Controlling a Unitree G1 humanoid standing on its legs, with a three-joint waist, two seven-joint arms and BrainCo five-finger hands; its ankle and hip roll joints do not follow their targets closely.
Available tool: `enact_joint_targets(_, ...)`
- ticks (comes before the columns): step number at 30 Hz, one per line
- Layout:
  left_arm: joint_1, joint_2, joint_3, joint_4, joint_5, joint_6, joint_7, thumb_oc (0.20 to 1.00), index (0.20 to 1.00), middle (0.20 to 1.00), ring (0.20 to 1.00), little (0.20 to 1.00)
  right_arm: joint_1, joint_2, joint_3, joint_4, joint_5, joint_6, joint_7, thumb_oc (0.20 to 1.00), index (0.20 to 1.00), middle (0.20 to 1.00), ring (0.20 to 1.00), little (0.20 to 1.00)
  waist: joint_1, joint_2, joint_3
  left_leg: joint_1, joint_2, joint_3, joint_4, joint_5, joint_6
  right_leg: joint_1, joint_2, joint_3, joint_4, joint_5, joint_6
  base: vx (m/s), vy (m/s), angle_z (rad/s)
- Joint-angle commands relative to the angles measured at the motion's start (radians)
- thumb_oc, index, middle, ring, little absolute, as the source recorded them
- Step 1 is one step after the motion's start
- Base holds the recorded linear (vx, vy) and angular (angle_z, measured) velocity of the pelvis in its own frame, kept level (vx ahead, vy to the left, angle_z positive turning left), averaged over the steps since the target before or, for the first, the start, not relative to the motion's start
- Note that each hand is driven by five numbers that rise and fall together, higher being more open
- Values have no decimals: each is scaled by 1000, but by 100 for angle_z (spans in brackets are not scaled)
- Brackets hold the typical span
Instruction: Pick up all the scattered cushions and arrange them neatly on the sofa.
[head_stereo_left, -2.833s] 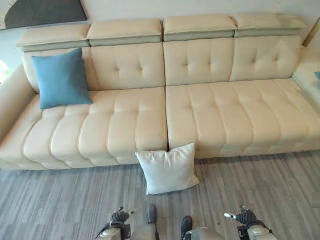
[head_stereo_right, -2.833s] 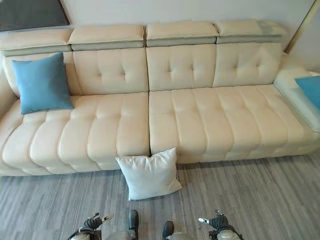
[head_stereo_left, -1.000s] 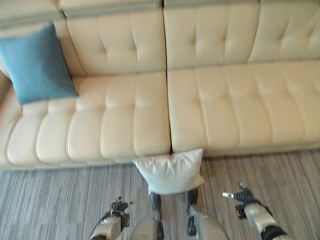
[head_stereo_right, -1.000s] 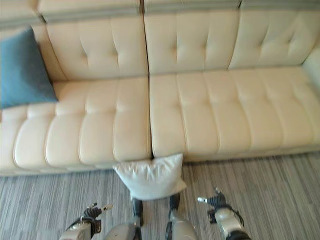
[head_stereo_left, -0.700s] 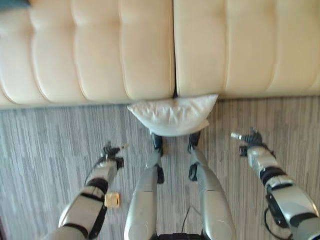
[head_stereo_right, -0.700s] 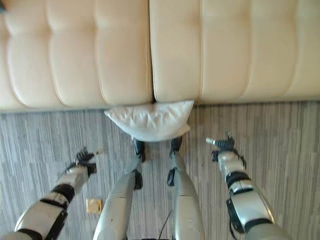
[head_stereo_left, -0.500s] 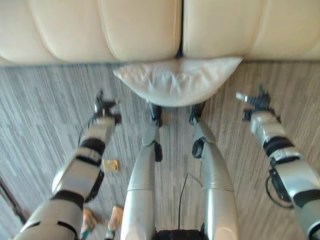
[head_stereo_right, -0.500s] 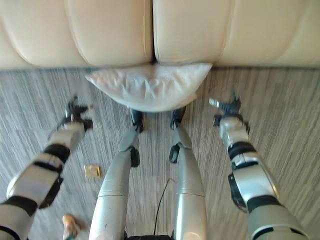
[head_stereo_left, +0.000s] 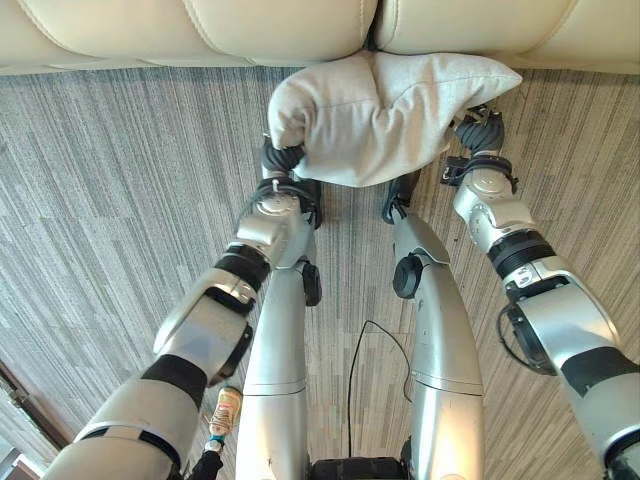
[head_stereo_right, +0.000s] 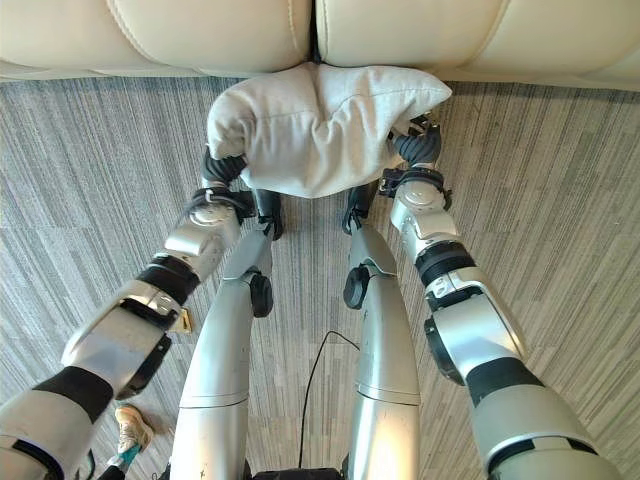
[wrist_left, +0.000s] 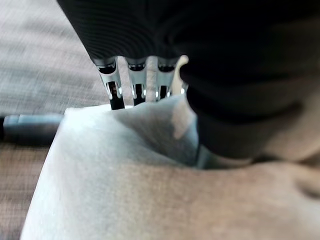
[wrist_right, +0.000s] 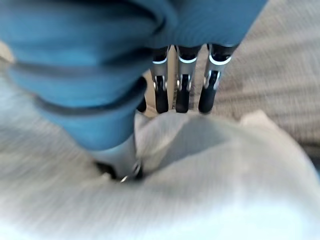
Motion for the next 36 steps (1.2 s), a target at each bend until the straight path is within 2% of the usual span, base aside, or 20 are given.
enact_joint_targets(1, 33, -219, -51, -94, -109, -56, -137, 200, 200, 200, 200, 200, 60, 118, 39, -122, 61, -87, 61, 200, 200, 200, 200, 200, 5, 11, -70, 83, -3, -21, 2, -90, -42, 90, 22, 54, -33, -121, 83, -65, 11, -9)
enact_joint_targets(5, 75, -229, -54, -153, -122, -61, -145, 200, 200, 200, 200, 200, 127, 142, 19, -179, 76, -99, 65, 200, 200, 200, 200, 200, 3, 6, -70, 194, -1, -21, -77, -73, -48, 199, 27, 46, -112, -96, 94, -59, 6, -8)
enact_joint_targets(6, 117, -204, -48, -228, -90, -66, -135, 200, 200, 200, 200, 200, 205, 139, 14, -270, 63, -105, 73, 200, 200, 200, 200, 200, -1, 1, -70, 267, -1, -24, -119, -62, -55, 272, 32, 41, -147, -84, 101, -46, 6, -6)
enact_joint_targets(8, 161, -190, -50, -271, -62, -54, -131, 200, 200, 200, 200, 200, 269, 137, 7, -314, 43, -97, 74, 200, 200, 200, 200, 200, -2, -2, -70, 333, -5, -24, -157, -54, -58, 336, 36, 36, -181, -77, 104, -41, 14, -6)
enact_joint_targets(12, 360, -90, -21, -435, 68, -14, -125, 200, 200, 200, 200, 200, 515, 101, -2, -458, -36, -50, 117, 200, 200, 200, 200, 200, 2, -14, -72, 568, -11, -28, -251, -41, -63, 580, 37, 16, -278, -62, 112, -15, 8, -7)
enact_joint_targets(15, 542, -52, 12, -542, 96, 7, -148, 200, 200, 200, 200, 200, 696, 85, -10, -561, -109, -13, 156, 200, 200, 200, 200, 200, 4, -23, -115, 720, -10, -23, -318, -43, -61, 739, 38, 4, -353, -52, 121, 82, 16, -8)
enact_joint_targets(17, 605, -41, 26, -568, 103, 13, -156, 200, 200, 200, 200, 200, 749, 82, -18, -587, -122, -2, 174, 200, 200, 200, 200, 200, 6, -25, -128, 764, -10, -23, -339, -41, -60, 790, 39, -3, -382, -46, 126, 89, 16, -6)
enact_joint_targets(19, 761, 0, 69, -654, 128, 29, -189, 200, 200, 200, 200, 200, 882, 74, -44, -652, -163, 25, 217, 200, 200, 200, 200, 200, 12, -28, -185, 891, -9, -10, -407, -39, -54, 919, 42, -11, -451, -24, 139, 153, 56, -4)
enact_joint_targets(25, 994, 74, 154, -823, 198, 58, -246, 200, 200, 200, 200, 200, 1056, 42, -72, -811, -249, 47, 292, 200, 200, 200, 200, 200, 28, -15, -297, 1088, -10, 15, -549, -23, -48, 1100, 43, -21, -581, 11, 168, 125, 90, -11)
enact_joint_targets(28, 1051, 79, 172, -859, 234, 65, -249, 200, 200, 200, 200, 200, 1088, 30, -75, -878, -296, 44, 305, 200, 200, 200, 200, 200, 35, -15, -336, 1145, -17, 21, -549, -41, -32, 1155, 37, -19, -583, 4, 174, 88, 126, 2)
enact_joint_targets(33, 1080, 68, 189, -851, 289, 63, -212, 200, 200, 200, 200, 200, 1110, 17, -93, -932, -394, 42, 285, 200, 200, 200, 200, 200, 45, -14, -361, 1184, -39, 4, -520, -78, 2, 1191, 15, -11, -522, -32, 190, 67, 165, 1)
enact_joint_targets(34, 1080, 66, 185, -850, 295, 63, -204, 200, 200, 200, 200, 200, 1118, 22, -100, -935, -402, 44, 280, 200, 200, 200, 200, 200, 43, -9, -361, 1191, -44, -2, -513, -85, 11, 1184, 8, -7, -473, -49, 192, 33, 265, 15)
enact_joint_targets(36, 1086, 69, 196, -852, 301, 70, -187, 200, 200, 200, 200, 200, 1131, 39, -115, -938, -406, 42, 266, 200, 200, 200, 200, 200, 46, -2, -335, 1228, -49, 2, -508, -104, 36, 1128, -15, -17, -249, -59, 193, 14, 260, 20)
